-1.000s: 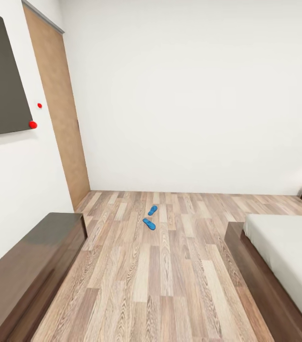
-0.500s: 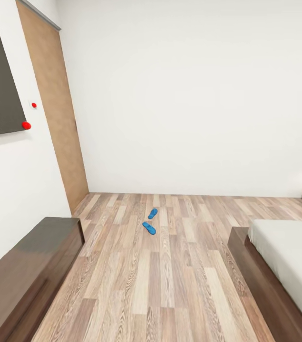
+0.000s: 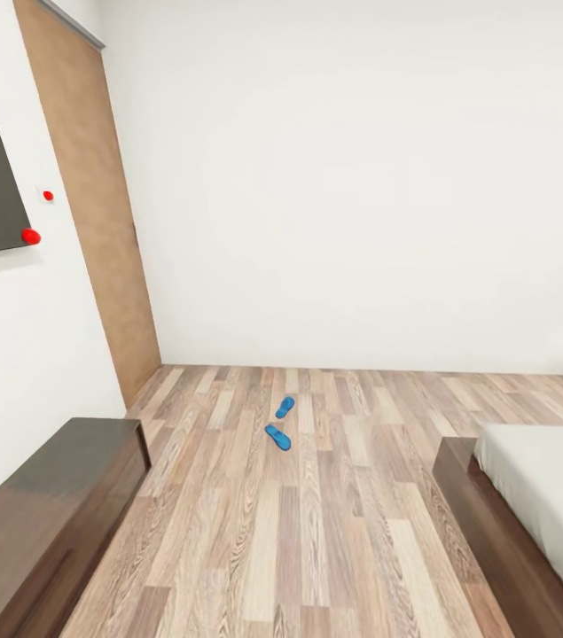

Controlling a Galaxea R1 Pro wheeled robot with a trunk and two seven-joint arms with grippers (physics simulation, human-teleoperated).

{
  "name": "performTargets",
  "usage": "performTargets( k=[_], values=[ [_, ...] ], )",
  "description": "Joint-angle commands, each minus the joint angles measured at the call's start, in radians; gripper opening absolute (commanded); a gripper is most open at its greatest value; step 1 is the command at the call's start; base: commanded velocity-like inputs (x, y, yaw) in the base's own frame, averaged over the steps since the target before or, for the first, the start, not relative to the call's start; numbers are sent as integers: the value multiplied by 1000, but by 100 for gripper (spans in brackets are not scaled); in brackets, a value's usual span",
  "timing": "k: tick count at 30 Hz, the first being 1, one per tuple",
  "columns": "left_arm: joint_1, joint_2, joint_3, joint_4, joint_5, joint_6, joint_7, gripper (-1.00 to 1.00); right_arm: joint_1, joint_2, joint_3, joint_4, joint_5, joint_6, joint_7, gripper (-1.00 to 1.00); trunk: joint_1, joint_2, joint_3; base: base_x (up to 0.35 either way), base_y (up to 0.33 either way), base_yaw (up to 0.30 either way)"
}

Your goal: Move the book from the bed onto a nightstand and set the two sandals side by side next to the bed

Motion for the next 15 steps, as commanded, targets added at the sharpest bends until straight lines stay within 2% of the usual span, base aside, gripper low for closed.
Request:
performTargets(
  k=[1,6,15],
  values=[
    [0,0,1,0,1,-2,-1,100,0,0,0,1,0,-3,0,100,0,0,-1,78,0,0],
    [0,-1,1,0,0,-3,-1,100,0,0,-1,1,0,-3,0,100,0,0,-1,22,0,25],
    [0,0,1,0,-1,-3,-1,100,0,0,-1,1,0,-3,0,100,0,0,-1,2,0,243]
  ],
)
